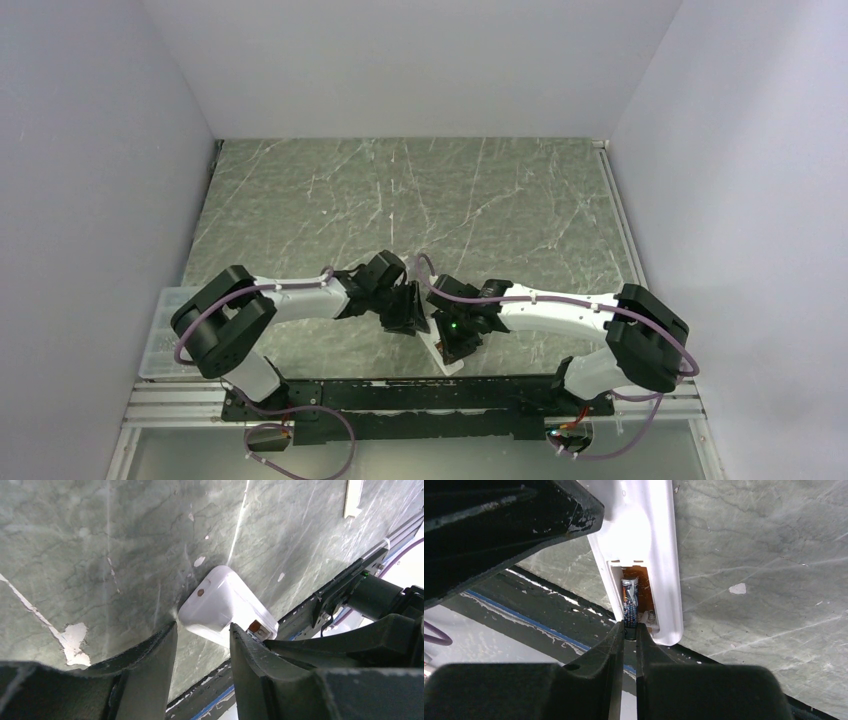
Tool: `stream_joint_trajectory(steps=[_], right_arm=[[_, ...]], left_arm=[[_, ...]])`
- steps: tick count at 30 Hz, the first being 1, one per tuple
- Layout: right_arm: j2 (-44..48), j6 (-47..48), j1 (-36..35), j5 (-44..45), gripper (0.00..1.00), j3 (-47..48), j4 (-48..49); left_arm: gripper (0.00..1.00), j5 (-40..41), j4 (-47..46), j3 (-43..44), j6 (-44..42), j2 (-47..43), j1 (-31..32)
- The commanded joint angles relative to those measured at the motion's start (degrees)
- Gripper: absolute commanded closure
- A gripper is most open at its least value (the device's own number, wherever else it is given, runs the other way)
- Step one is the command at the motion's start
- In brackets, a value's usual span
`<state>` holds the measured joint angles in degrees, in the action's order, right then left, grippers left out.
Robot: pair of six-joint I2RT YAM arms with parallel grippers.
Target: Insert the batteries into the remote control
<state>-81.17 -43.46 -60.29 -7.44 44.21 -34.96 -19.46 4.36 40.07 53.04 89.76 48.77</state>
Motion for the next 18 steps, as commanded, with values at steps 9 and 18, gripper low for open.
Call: stream_joint_trajectory(steps=[9,18], right_arm=[[0.3,0.13,-0.1,2.88,1.0,-1.73,5.27],[0.76,-0.03,-0.18,2.61,1.0,-2.5,6.13]], left_arm=[[0.51,1.36,0.18,2.26,-1.33,3.14,-1.34],[0.51,-2.5,-5.34,-0.51,0.05,4.29,-4.96]])
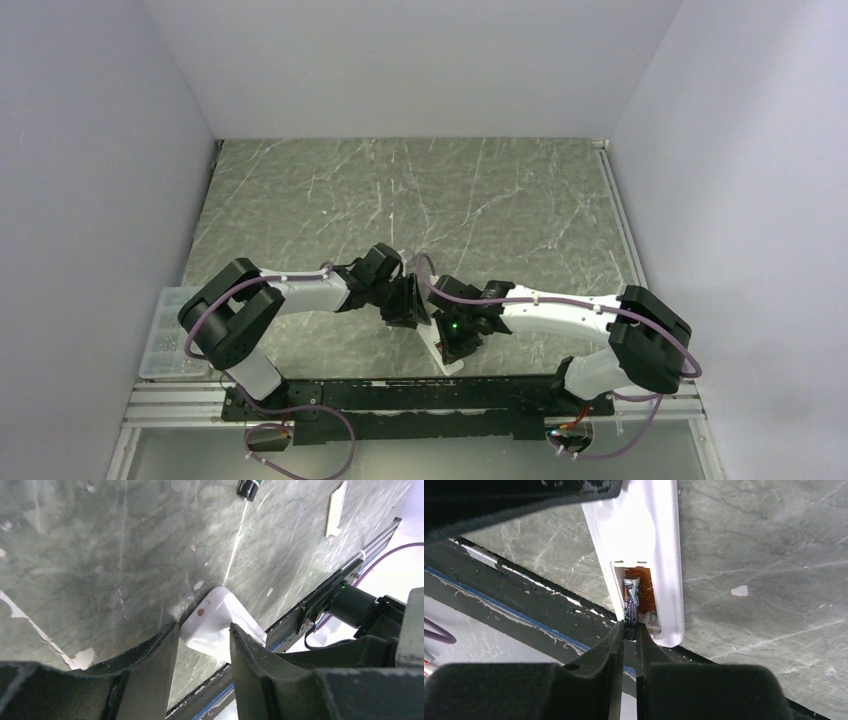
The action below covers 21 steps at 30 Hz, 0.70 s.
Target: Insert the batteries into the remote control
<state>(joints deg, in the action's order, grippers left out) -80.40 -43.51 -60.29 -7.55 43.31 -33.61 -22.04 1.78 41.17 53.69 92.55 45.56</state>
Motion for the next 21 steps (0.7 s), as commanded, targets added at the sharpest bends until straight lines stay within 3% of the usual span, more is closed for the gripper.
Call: stream_joint_trajectory(steps=[1,9,21], right_arm=[[0.05,0.05,-0.18,2.72,1.0,-1.64,4.78],[-0.21,0.18,-0.18,2.63,1.0,-1.72,5.13],[-1.65,1.17,-0.17,2.63,1.0,-0.77,5.4]], left_arm=[[0.51,-0.15,-3.17,-1.57,-0.93,1.56,-2.0],[0.55,-1.95,-2.02,1.09,-6.68,2.49,-2.24],[0.63,-8.29,-7.72,-0.72,-9.8,4.65,-2.09]])
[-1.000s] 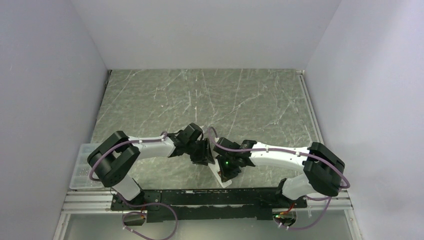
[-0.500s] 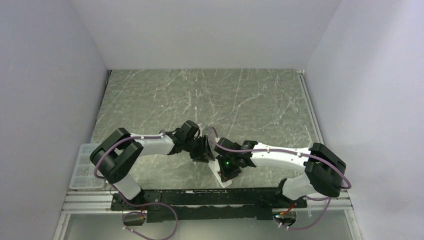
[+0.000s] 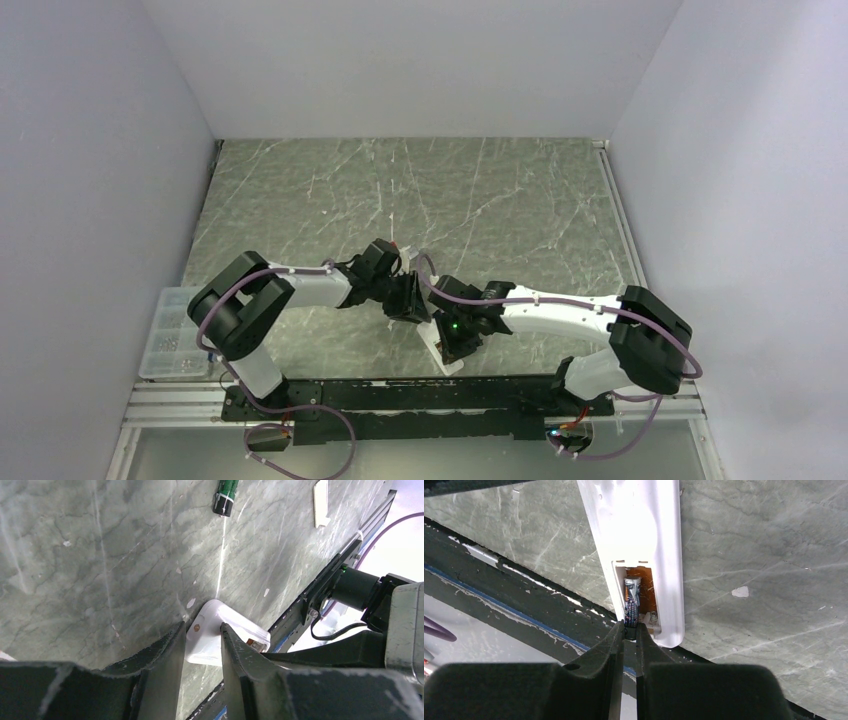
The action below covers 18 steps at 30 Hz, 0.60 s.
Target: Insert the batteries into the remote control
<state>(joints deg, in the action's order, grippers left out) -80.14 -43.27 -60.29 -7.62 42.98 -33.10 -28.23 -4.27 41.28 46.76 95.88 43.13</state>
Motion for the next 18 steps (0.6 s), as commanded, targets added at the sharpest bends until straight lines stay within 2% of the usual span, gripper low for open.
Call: stream_joint_trajectory(steps=[1,18], right_arm=[[-2.11,1.05,-0.17,2.7,1.0,-0.24,4.89],[-5.46,3.15,0.36,4.38,1.0,2.7,4.39]], left_arm=[[0.63,-2.33,-1.65,-0.99,-2.98,1.33,0.43],[0.65,-1.34,-3.29,-3.28,-1.14,0.9,5.54]])
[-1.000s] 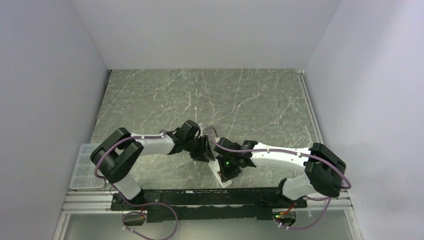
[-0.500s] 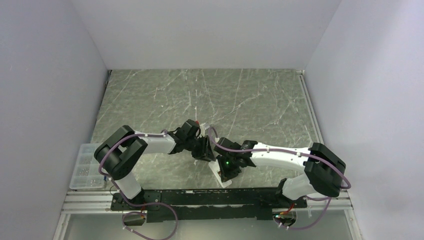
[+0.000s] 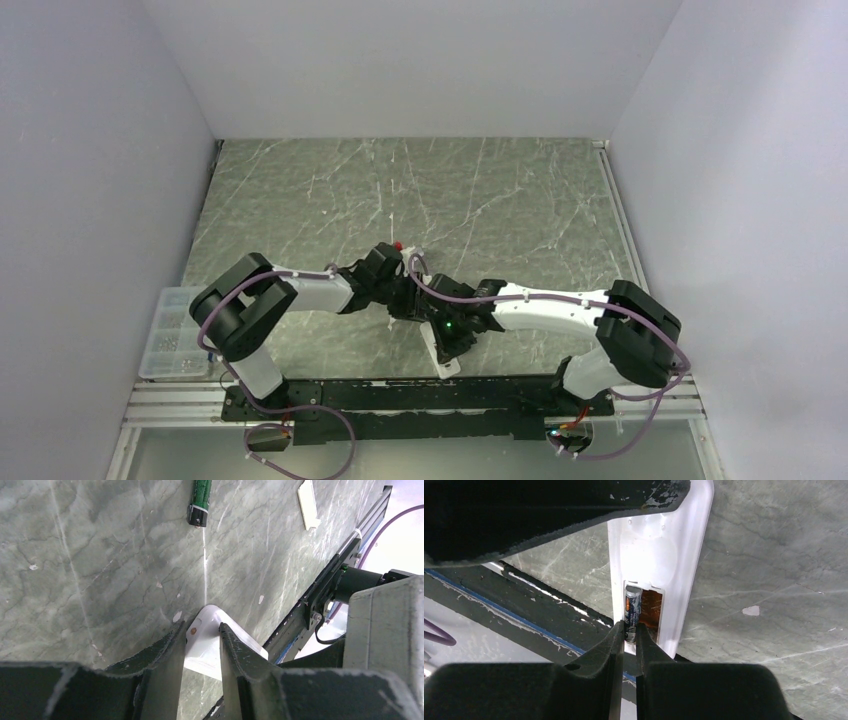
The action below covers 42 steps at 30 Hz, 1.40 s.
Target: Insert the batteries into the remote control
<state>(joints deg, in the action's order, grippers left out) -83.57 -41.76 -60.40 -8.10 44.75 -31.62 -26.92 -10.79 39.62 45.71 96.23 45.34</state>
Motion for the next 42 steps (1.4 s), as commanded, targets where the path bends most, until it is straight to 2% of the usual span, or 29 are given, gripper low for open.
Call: stream_joint_trajectory(steps=[1,15,21,29,36,42], right_arm=[[-1.93,1.67,0.52,4.89,1.0,0.95,2.66],[5.46,0.55,0.52,7.99,1.0,3.09,-6.75],[8.44,1.65,0.47,9.39,1.0,2.56,-9.29],[13.47,6.59,0.34,3.8,1.0,1.18,-4.06],[18.61,11.19,-0.36,-1.36,1.0,-0.32,0.86],[22.64,14.07,-1.69,-3.23,1.0,-0.34,3.0]], left_arm=[[0.65,-2.62,3.25,-1.6,-0.1,0.51,3.31],[0.65,1.67,7.65,-2.83,-0.05,-3.07,3.35],[0.62,4.27,12.91,-2.17,-1.45,-6.64,3.34],[0.54,4.84,23.55,1.19,-3.02,-16.01,3.26],[0.49,0.13,24.86,1.96,-1.42,-24.15,2.94],[0.48,-5.33,23.05,1.81,-0.05,-26.94,2.64]])
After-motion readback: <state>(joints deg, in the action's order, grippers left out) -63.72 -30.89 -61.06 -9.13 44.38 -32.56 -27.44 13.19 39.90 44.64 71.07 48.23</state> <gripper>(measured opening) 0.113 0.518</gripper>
